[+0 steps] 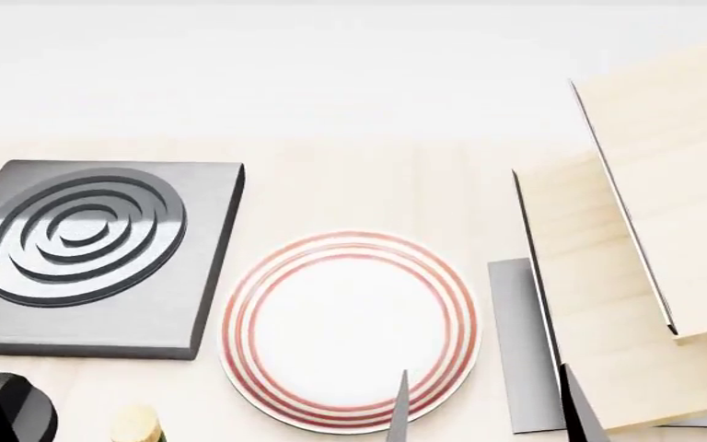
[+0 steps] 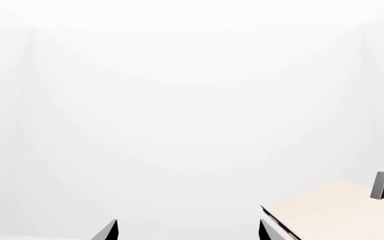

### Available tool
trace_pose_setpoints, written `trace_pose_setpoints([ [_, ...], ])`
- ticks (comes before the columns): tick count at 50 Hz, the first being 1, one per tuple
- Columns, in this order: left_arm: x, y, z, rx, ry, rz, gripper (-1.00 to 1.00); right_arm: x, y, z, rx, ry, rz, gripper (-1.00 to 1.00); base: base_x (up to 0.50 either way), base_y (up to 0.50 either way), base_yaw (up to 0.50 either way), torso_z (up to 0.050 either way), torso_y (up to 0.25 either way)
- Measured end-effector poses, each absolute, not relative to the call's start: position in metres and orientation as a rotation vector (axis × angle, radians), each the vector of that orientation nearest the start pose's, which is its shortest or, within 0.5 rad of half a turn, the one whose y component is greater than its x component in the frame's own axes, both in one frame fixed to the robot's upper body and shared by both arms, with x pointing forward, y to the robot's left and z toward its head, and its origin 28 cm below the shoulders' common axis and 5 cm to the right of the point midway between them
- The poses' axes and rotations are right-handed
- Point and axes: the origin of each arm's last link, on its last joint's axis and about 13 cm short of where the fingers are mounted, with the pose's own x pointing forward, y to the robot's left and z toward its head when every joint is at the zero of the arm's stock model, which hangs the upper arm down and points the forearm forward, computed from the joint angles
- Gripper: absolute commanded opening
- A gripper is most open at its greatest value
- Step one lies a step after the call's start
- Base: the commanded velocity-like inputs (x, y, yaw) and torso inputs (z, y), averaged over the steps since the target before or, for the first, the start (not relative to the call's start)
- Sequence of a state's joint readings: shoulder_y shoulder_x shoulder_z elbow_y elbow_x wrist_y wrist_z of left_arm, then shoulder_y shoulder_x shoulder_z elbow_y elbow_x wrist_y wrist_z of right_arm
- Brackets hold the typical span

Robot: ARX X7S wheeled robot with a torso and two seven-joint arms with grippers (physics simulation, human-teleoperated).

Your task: Pick up the akita bowl and put it on the plate.

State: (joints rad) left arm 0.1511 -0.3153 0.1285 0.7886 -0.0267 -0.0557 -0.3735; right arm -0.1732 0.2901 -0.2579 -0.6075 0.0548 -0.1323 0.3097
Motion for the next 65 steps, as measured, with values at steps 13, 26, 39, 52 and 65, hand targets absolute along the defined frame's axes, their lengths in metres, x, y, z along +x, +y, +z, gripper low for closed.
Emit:
trace_pose_setpoints([
  [13,0.152,0.233,0.156,0.164,-0.609,0.188,1.0,0.158,-0.087,0.11,-0.015,-0.517,0.063,1.0,0.0,0.0,0.0,0.0,0.0],
  [26,0.144,0.249,0.174,0.242,-0.637,0.265,1.0,0.16,-0.087,0.108,-0.02,-0.509,0.06,1.0,0.0,0.0,0.0,0.0,0.0],
  [39,0.138,0.267,0.191,0.296,-0.636,0.293,1.0,0.161,-0.086,0.105,-0.024,-0.498,0.059,1.0,0.0,0.0,0.0,0.0,0.0],
  [52,0.134,0.283,0.209,0.317,-0.597,0.309,1.0,0.163,-0.085,0.101,-0.027,-0.486,0.061,1.0,0.0,0.0,0.0,0.0,0.0],
  [65,0.132,0.299,0.229,0.339,-0.561,0.359,1.0,0.165,-0.083,0.097,-0.027,-0.475,0.065,1.0,0.0,0.0,0.0,0.0,0.0],
])
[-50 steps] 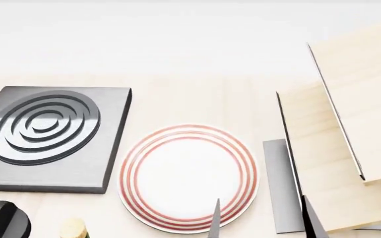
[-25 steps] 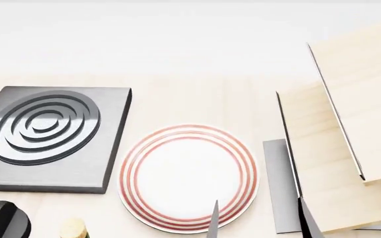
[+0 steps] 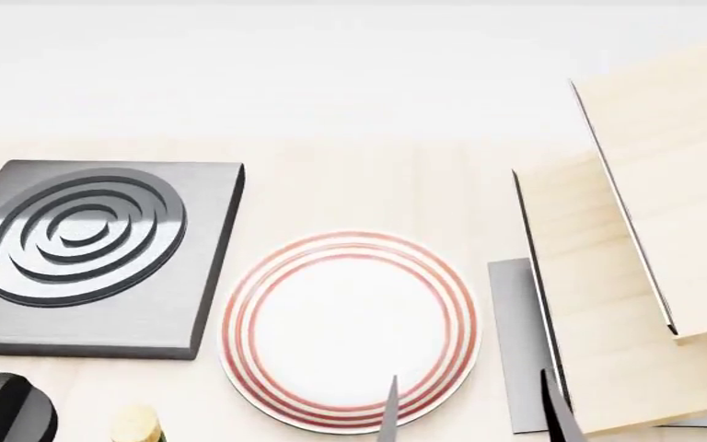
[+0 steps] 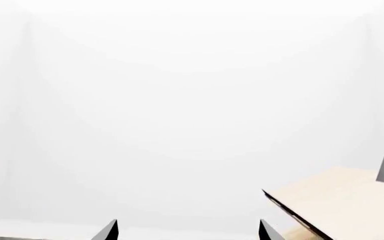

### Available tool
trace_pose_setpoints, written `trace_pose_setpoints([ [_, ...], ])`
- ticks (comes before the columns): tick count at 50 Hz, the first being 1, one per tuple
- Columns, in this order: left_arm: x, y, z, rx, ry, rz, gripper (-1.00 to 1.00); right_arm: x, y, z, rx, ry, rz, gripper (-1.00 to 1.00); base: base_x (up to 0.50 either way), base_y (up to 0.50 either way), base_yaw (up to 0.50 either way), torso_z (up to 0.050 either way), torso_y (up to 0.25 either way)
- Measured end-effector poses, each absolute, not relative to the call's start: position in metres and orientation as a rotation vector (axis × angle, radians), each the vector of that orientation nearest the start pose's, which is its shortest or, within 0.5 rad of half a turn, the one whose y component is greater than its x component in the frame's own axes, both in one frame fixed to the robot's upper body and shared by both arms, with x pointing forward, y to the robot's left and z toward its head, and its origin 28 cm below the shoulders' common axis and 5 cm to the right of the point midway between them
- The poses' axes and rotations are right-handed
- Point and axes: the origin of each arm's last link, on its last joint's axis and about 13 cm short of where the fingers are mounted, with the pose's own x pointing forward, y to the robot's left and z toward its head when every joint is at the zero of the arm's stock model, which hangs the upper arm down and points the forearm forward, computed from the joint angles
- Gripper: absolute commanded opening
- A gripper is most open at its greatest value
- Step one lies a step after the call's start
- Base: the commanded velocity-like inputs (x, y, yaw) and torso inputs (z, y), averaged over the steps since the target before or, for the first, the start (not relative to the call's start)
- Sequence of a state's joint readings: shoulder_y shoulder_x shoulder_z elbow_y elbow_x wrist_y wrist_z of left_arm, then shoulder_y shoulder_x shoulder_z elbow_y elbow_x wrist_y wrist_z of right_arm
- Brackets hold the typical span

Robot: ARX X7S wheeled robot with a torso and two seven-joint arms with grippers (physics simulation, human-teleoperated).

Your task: Pick up the akita bowl and put it on the plate.

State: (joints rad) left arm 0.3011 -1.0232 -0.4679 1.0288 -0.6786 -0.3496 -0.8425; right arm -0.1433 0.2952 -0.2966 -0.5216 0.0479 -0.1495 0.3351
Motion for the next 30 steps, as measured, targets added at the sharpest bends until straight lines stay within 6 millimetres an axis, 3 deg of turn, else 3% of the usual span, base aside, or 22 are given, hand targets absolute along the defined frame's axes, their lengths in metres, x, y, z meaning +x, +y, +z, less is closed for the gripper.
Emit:
trace_pose_setpoints([
  [11,0.138,0.313,0.244,0.327,-0.483,0.389,1.0,0.166,-0.082,0.094,-0.028,-0.466,0.071,1.0,0.0,0.0,0.0,0.0,0.0],
  [30,0.17,0.329,0.266,0.277,-0.307,0.38,1.0,0.172,-0.081,0.089,-0.033,-0.441,0.076,1.0,0.0,0.0,0.0,0.0,0.0],
])
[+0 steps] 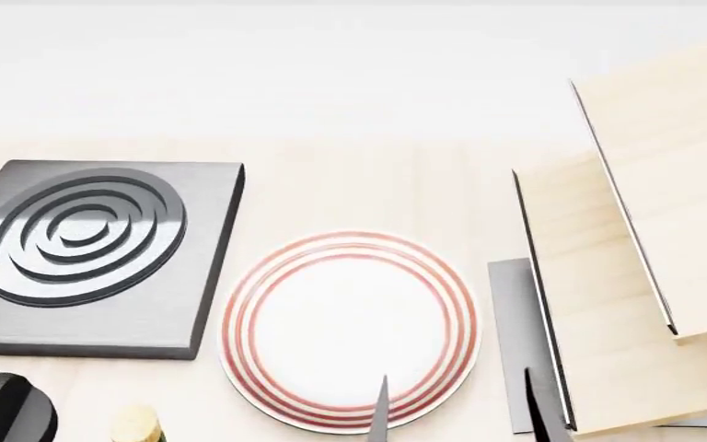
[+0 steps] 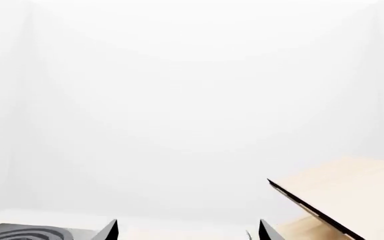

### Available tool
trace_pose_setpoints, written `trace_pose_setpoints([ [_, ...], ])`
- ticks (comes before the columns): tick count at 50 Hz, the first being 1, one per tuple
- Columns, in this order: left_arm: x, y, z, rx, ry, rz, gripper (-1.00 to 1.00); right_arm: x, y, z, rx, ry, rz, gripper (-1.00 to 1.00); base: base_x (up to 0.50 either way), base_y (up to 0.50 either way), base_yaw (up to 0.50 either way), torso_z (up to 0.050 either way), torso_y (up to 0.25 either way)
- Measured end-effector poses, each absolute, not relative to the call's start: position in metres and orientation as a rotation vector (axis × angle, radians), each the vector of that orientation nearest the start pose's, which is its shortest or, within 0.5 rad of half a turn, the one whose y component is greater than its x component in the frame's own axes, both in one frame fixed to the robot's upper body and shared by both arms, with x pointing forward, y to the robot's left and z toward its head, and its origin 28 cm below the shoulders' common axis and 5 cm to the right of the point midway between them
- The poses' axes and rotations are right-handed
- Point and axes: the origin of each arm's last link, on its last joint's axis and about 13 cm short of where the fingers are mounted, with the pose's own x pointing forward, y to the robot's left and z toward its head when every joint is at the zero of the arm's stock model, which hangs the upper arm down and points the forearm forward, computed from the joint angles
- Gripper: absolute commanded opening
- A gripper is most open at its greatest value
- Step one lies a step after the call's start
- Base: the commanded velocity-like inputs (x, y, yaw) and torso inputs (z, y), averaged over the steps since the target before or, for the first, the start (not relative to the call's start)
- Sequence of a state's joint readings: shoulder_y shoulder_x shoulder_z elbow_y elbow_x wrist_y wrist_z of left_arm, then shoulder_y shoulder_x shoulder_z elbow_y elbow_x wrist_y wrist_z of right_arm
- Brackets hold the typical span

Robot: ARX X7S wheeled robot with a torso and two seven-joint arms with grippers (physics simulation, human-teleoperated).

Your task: Pick up the akita bowl and put it on the plate.

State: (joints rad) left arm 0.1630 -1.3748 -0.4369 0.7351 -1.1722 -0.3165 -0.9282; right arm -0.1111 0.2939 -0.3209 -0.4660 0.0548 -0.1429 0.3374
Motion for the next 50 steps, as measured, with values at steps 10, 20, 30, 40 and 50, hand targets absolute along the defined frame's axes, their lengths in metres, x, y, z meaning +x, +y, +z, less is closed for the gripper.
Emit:
trace_pose_setpoints([
  [10,0.178,0.336,0.272,0.323,-0.204,0.372,1.0,0.18,-0.081,0.082,-0.039,-0.407,0.071,1.0,0.0,0.0,0.0,0.0,0.0],
  [20,0.183,0.347,0.275,0.328,-0.08,0.371,1.0,0.189,-0.081,0.074,-0.042,-0.368,0.064,1.0,0.0,0.0,0.0,0.0,0.0],
  [30,0.184,0.364,0.27,0.282,0.057,0.355,1.0,0.197,-0.081,0.065,-0.043,-0.33,0.058,1.0,0.0,0.0,0.0,0.0,0.0],
  [40,0.19,0.37,0.271,0.172,0.288,0.38,1.0,0.2,-0.081,0.062,-0.04,-0.314,0.055,1.0,0.0,0.0,0.0,0.0,0.0],
  [50,0.194,0.369,0.273,0.152,0.494,0.331,1.0,0.198,-0.082,0.062,-0.038,-0.318,0.055,1.0,0.0,0.0,0.0,0.0,0.0],
])
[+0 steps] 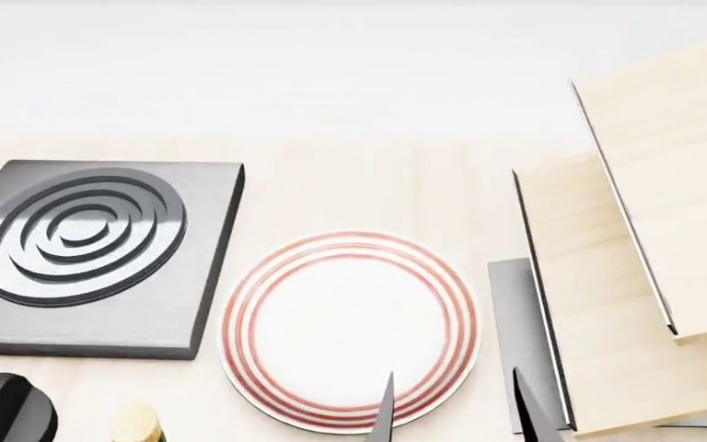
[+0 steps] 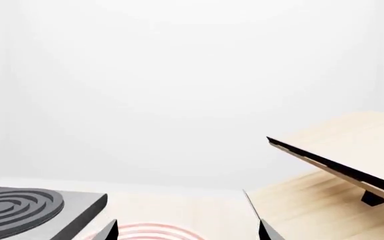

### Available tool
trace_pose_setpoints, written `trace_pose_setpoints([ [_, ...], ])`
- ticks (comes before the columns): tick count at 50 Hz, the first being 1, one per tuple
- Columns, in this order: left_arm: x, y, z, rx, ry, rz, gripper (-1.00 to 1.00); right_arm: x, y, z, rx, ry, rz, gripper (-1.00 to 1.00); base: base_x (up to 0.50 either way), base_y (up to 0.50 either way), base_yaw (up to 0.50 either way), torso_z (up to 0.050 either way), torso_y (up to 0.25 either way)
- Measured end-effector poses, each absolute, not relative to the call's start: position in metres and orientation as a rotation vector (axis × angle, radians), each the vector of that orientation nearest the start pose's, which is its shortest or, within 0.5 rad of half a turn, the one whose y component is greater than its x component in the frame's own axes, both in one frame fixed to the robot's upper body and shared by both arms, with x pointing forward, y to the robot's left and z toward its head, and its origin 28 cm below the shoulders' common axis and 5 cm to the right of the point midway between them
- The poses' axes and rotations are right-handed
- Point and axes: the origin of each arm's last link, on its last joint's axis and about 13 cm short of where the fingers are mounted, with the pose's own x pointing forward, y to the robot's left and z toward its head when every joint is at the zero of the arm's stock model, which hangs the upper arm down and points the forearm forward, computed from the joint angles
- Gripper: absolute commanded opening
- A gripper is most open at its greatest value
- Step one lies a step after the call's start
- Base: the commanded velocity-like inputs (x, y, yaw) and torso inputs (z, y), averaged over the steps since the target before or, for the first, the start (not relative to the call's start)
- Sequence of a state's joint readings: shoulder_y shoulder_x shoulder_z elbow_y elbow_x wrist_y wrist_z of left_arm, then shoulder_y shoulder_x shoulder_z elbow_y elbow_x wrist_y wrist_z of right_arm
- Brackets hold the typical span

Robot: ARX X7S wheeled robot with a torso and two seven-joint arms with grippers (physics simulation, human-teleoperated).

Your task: Pick up the akita bowl and put it on the plate.

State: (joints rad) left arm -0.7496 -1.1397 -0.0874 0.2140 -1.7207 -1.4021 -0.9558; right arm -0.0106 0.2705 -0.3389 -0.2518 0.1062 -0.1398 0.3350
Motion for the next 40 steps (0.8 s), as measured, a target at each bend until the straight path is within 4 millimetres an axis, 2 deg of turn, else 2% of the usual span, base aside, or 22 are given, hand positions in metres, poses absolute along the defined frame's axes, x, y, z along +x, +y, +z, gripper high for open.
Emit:
trace_pose_setpoints([
  [12,0.199,0.371,0.266,0.181,0.672,0.302,1.0,0.196,-0.081,0.064,-0.034,-0.327,0.056,1.0,0.0,0.0,0.0,0.0,0.0],
  [23,0.201,0.371,0.258,0.193,0.756,0.282,1.0,0.194,-0.081,0.065,-0.038,-0.364,0.059,1.0,0.0,0.0,0.0,0.0,0.0],
  [40,0.198,0.371,0.254,0.193,0.811,0.267,1.0,0.178,-0.081,0.073,-0.065,-0.659,0.018,1.0,0.0,0.0,0.0,0.0,0.0],
])
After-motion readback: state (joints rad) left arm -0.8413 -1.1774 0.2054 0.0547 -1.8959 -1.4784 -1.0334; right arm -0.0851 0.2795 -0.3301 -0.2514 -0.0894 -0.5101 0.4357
